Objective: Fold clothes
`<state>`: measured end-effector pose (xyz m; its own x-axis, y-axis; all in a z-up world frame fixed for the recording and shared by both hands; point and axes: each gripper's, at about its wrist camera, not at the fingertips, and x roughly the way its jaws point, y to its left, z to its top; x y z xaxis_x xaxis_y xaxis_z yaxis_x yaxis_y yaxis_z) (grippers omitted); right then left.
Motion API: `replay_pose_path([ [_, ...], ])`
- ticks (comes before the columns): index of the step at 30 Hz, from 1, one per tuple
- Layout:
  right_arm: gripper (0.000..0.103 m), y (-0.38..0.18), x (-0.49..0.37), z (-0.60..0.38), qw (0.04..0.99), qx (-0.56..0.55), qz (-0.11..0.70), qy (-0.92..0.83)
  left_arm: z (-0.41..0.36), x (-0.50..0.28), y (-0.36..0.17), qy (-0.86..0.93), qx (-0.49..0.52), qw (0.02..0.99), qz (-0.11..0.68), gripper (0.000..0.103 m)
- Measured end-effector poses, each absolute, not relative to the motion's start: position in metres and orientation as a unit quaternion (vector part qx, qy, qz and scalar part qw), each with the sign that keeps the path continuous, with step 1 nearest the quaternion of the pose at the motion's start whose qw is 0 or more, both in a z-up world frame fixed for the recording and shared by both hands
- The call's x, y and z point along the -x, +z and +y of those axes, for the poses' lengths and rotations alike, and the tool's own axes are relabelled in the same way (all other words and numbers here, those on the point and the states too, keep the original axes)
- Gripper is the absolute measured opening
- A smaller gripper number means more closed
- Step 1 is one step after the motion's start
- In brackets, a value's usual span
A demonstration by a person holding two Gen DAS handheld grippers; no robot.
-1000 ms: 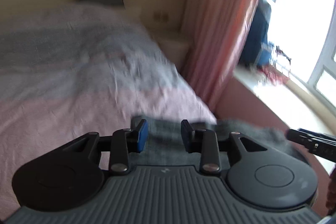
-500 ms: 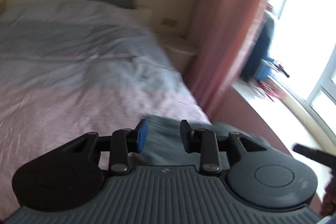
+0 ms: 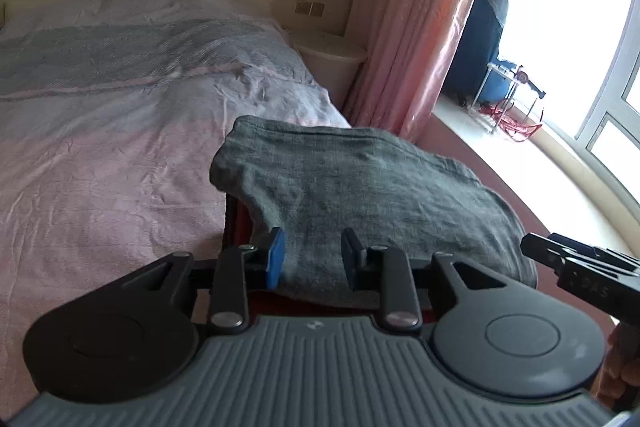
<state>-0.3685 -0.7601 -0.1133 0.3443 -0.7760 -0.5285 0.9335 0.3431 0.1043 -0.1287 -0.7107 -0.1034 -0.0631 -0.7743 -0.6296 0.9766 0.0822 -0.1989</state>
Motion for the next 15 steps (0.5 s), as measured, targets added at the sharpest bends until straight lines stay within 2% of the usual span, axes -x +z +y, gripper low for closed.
replay_pose_path([
  [4,0.046,-0.127,0.362,-0.752,0.771,-0.227,0.261,-0.534,-0.714,0.136,-0.104,-0.631,-0.200,0.669,0.338,0.027],
  [8,0.046,-0.109,0.366,-0.752,0.744,-0.273,0.263,-0.550,-0.710,0.139,-0.088,-0.598,-0.222,0.685,0.353,0.028],
  [10,0.056,-0.100,0.366,-0.752,0.742,-0.298,0.264,-0.539,-0.711,0.140,-0.082,-0.591,-0.231,0.684,0.359,0.030],
  [11,0.078,-0.096,0.366,-0.751,0.741,-0.308,0.265,-0.535,-0.711,0.142,-0.079,-0.589,-0.234,0.684,0.360,0.032],
  [12,0.086,-0.094,0.367,-0.744,0.739,-0.311,0.269,-0.535,-0.710,0.145,-0.076,-0.588,-0.239,0.684,0.360,0.034],
  [15,0.086,-0.085,0.362,-0.737,0.736,-0.313,0.283,-0.529,-0.707,0.153,-0.067,-0.583,-0.247,0.687,0.357,0.035],
])
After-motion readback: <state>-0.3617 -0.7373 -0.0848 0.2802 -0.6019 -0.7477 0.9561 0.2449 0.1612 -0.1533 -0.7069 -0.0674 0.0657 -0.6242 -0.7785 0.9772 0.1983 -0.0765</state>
